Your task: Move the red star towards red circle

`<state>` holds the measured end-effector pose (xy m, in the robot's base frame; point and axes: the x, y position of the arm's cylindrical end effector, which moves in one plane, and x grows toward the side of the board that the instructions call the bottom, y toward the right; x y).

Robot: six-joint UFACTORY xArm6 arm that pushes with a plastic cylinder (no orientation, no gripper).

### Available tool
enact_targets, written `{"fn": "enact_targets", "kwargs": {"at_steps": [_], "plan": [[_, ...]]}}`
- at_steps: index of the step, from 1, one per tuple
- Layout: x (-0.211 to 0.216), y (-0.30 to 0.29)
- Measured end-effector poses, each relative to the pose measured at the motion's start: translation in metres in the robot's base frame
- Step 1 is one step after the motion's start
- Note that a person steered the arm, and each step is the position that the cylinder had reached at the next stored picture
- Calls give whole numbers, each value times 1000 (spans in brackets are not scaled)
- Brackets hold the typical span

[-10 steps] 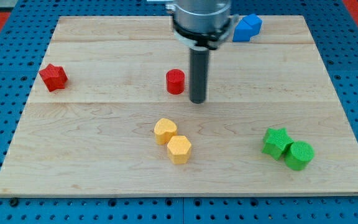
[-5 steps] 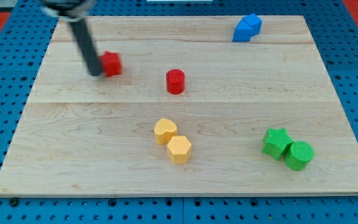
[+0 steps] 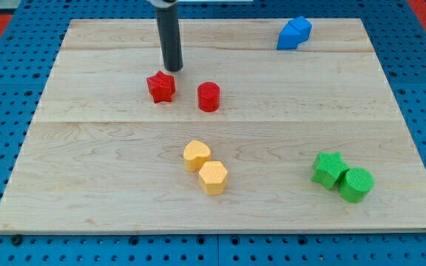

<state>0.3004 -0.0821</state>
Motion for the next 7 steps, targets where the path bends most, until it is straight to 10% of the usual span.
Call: {"fn": "enact_targets", "kwargs": {"at_steps": [1, 3, 6, 7], "plan": [[10, -48], [33, 62], [41, -42], [51, 8]]}}
